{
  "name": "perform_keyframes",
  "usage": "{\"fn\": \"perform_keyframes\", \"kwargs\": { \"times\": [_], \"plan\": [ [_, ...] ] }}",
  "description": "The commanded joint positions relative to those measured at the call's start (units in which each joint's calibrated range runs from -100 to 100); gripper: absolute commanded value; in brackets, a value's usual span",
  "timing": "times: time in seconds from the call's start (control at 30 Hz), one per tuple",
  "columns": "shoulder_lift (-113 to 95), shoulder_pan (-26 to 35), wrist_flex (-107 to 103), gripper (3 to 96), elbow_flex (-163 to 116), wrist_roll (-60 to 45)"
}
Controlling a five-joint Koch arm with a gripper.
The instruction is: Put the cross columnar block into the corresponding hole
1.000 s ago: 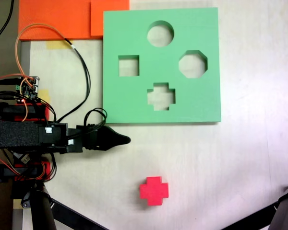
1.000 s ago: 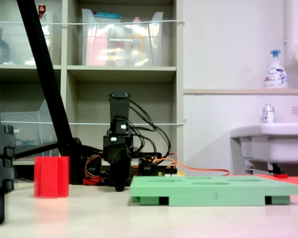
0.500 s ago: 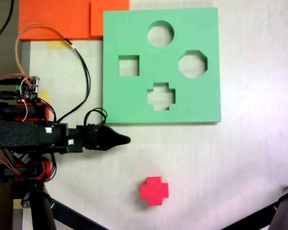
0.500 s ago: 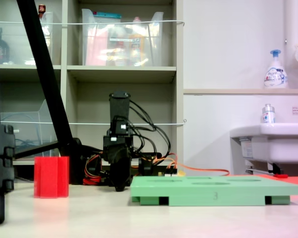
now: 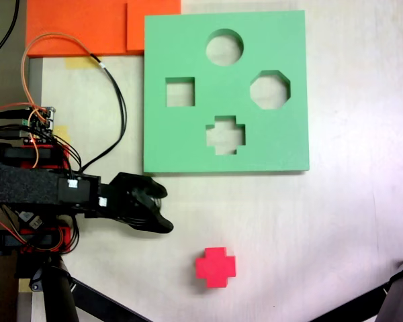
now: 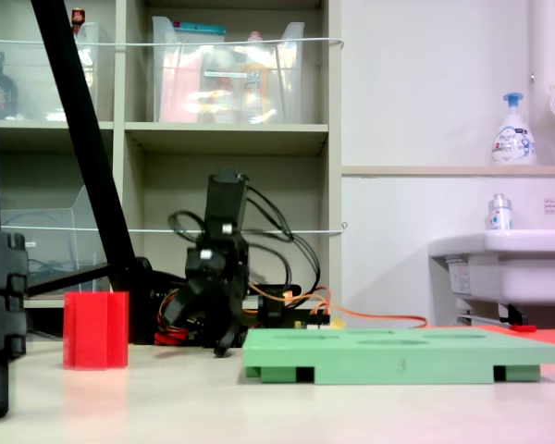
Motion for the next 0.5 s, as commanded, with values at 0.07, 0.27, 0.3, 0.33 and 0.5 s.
{"fn": "perform_keyframes", "kwargs": {
  "times": [0.07, 0.27, 0.3, 0.33, 0.5],
  "plan": [
    [3.4, -0.2, -29.3, 49.3, 26.4, 5.2],
    [21.7, -0.6, -57.4, 49.3, 59.7, 7.7],
    [25.9, -0.8, -61.8, 49.3, 65.1, 7.8],
    [29.1, -1.0, -64.9, 49.3, 69.4, 7.9],
    [45.5, -3.3, -75.9, 49.3, 86.9, 8.0]
  ]
}}
